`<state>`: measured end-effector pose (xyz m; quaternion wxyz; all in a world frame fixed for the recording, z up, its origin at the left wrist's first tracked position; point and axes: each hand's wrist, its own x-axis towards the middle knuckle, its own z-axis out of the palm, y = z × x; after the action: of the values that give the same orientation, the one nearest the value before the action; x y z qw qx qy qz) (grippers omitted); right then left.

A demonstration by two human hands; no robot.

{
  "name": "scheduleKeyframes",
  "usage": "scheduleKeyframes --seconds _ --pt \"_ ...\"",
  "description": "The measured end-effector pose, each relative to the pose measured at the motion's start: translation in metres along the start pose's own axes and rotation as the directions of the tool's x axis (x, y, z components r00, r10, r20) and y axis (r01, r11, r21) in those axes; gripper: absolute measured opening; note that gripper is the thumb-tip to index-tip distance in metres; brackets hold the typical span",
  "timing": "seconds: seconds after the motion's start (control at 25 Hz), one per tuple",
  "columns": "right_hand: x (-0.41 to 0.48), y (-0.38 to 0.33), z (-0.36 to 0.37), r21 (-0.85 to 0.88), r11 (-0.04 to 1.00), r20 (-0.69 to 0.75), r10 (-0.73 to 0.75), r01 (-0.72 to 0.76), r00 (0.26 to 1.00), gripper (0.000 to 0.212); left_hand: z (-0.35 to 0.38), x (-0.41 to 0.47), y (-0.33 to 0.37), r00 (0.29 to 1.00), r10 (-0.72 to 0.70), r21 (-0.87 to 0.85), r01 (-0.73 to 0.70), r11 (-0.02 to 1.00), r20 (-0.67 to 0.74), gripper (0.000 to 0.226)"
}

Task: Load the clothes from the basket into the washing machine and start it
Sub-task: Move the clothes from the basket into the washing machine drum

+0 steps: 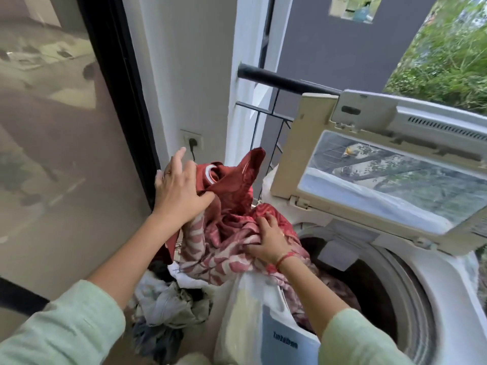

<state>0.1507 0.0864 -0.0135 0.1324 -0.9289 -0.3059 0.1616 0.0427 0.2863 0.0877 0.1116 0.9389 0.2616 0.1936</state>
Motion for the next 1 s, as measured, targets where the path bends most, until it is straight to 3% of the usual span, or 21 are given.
scheduleKeyframes --seconds 0.08,0.12,0.2,0.28,0.36,0.44,0.48,0.52,0.56,0.64,0.68,0.72,0.76,0.8,0.84,0.88,0.92,0.96,1.0 --pt "-0.002 -0.012 0.015 -0.051 0.995 -0.231 -0.096 0.086 0.968 0.036 0.001 0.002 -0.004 1.0 0.0 -0.002 0.0 1.0 0.016 0.06" --pt "-0.008 -0.016 0.019 -0.057 0.988 -0.295 -0.152 0.142 0.943 0.025 0.002 0.001 -0.004 1.0 -0.003 -0.002 0.003 1.0 0.02 0.06" --pt "-0.023 -0.006 0.004 0.101 0.977 -0.421 -0.129 0.187 0.898 0.022 0.002 0.0 0.0 1.0 -0.009 -0.004 0.009 1.0 0.006 0.059" --pt "-0.048 0.034 -0.031 0.341 0.933 -0.544 0.095 0.116 0.834 0.028 -0.003 0.002 0.005 0.999 -0.026 -0.032 0.025 0.999 -0.031 0.058" --pt "-0.085 0.1 -0.081 0.45 0.892 -0.707 0.322 0.049 0.629 0.013 -0.009 0.005 0.016 0.995 -0.063 -0.093 0.055 0.994 -0.077 0.058" --pt "-0.127 0.163 -0.117 0.481 0.862 -0.78 0.503 -0.158 0.372 0.019 -0.006 0.005 0.038 0.997 -0.066 -0.159 0.059 0.986 -0.042 0.063" --pt "-0.142 0.188 -0.122 0.508 0.829 -0.779 0.558 -0.235 0.286 0.022 0.001 0.002 0.053 1.0 -0.026 -0.177 0.025 0.984 0.001 0.067" --pt "-0.15 0.199 -0.121 0.503 0.81 -0.745 0.584 -0.302 0.324 0.021 0.009 -0.001 0.071 0.998 0.04 -0.179 -0.032 0.983 0.042 0.07" --pt "-0.153 0.205 -0.117 0.492 0.815 -0.645 0.578 -0.307 0.5 0.018 0.021 -0.005 0.092 0.991 0.116 -0.167 -0.102 0.981 0.072 0.072" --pt "-0.151 0.204 -0.1 0.483 0.835 -0.25 0.419 -0.263 0.873 0.011 0.044 -0.014 0.123 0.965 0.229 -0.124 -0.214 0.969 0.127 0.069" --pt "-0.15 0.208 -0.092 0.503 0.819 -0.051 0.347 -0.276 0.937 0.026 0.055 -0.019 0.135 0.949 0.266 -0.103 -0.251 0.963 0.171 0.067" --pt "-0.15 0.211 -0.083 0.544 0.804 0.03 0.269 -0.241 0.963 0.035 0.067 -0.026 0.142 0.92 0.306 -0.084 -0.294 0.952 0.244 0.067" --pt "-0.15 0.21 -0.078 0.534 0.744 0.2 0.351 -0.402 0.915 0.028 0.079 -0.033 0.146 0.857 0.366 -0.063 -0.37 0.927 0.364 0.069" --pt "-0.15 0.207 -0.073 0.534 0.745 0.134 0.392 -0.4 0.91 0.027 0.089 -0.04 0.15 0.747 0.435 -0.066 -0.468 0.881 0.503 0.072" --pt "-0.151 0.212 -0.067 0.414 0.798 0.09 0.444 -0.439 0.892 0.042 0.097 -0.048 0.153 0.594 0.486 -0.112 -0.554 0.825 0.641 0.076" --pt "-0.151 0.21 -0.06 0.341 0.815 0.138 0.45 -0.469 0.882 0.051 0.102 -0.054 0.156 0.441 0.522 -0.207 -0.584 0.785 0.73 0.078" --pt "-0.15 0.208 -0.054 0.309 0.843 0.138 0.418 -0.44 0.898 0.052 0.105 -0.058 0.16 0.332 0.554 -0.312 -0.561 0.767 0.764 0.079" --pt "-0.149 0.201 -0.051 0.332 0.845 0.141 0.396 -0.42 0.908 0.05 0.107 -0.057 0.164 0.313 0.617 -0.393 -0.548 0.738 0.722 0.076" --pt "-0.15 0.192 -0.049 0.384 0.835 0.135 0.373 -0.395 0.918 0.046 0.108 -0.055 0.168 0.379 0.679 -0.408 -0.582 0.703 0.629 0.071"
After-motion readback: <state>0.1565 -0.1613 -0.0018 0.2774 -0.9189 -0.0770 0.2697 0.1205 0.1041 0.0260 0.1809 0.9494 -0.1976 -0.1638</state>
